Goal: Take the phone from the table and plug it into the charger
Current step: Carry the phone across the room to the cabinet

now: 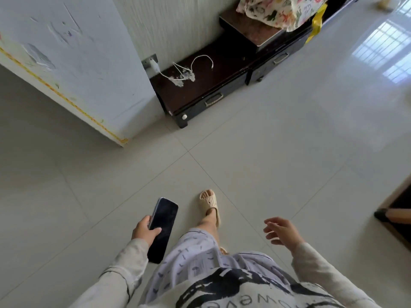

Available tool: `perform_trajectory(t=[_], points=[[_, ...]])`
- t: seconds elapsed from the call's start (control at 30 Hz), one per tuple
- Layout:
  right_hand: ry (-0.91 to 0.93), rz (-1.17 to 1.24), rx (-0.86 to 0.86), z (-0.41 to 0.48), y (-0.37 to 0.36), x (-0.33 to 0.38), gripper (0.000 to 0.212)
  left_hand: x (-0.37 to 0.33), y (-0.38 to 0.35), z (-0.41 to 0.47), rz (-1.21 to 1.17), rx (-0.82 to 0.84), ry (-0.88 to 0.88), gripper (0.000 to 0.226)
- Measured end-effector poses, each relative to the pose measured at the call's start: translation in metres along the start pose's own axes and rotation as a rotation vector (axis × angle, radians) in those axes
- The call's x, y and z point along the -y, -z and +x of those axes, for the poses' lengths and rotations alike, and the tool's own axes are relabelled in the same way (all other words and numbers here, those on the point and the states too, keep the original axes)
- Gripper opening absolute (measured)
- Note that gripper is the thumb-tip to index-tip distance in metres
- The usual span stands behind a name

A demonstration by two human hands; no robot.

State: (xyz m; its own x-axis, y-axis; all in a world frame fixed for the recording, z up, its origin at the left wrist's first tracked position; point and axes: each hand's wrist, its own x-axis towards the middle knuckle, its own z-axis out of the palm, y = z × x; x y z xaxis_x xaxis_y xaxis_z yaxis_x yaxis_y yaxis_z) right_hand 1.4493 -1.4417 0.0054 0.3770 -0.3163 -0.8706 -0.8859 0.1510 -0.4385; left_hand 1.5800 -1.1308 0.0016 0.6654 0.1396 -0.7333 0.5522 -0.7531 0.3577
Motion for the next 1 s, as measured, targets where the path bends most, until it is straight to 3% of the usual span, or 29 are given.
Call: perform_trajectory(t=[0.1, 0.23, 0.5, 0.7, 0.83, 1.0], points=[[-0.057, 0.045, -0.036, 0.022, 0.020, 0.027, 0.013, -0.058, 0.006, 0.026, -0.011, -0.016, -0.027, 0.040], [-0.092, 0.081, -0.094, 0.034, 0.046, 0.050, 0.012, -0.119, 0.010, 0.040, -0.025, -0.011, -0.091, 0.017], [-0.104, 0.048, -0.119, 0.088, 0.096, 0.142, 0.012, -0.225, 0.012, 0.077, -0.071, 0.014, -0.134, 0.016], [-0.080, -0.160, 0.024, 0.147, 0.113, 0.240, 0.009, -0.262, -0.002, 0.096, -0.155, -0.045, 0.067, 0.031], [0.022, -0.238, 0.122, 0.177, 0.119, 0.319, 0.011, -0.277, -0.011, 0.098, -0.199, -0.100, 0.176, 0.016], [0.150, -0.437, 0.217, 0.198, 0.128, 0.401, 0.026, -0.284, -0.020, 0.100, -0.272, -0.159, 0.267, 0.023]])
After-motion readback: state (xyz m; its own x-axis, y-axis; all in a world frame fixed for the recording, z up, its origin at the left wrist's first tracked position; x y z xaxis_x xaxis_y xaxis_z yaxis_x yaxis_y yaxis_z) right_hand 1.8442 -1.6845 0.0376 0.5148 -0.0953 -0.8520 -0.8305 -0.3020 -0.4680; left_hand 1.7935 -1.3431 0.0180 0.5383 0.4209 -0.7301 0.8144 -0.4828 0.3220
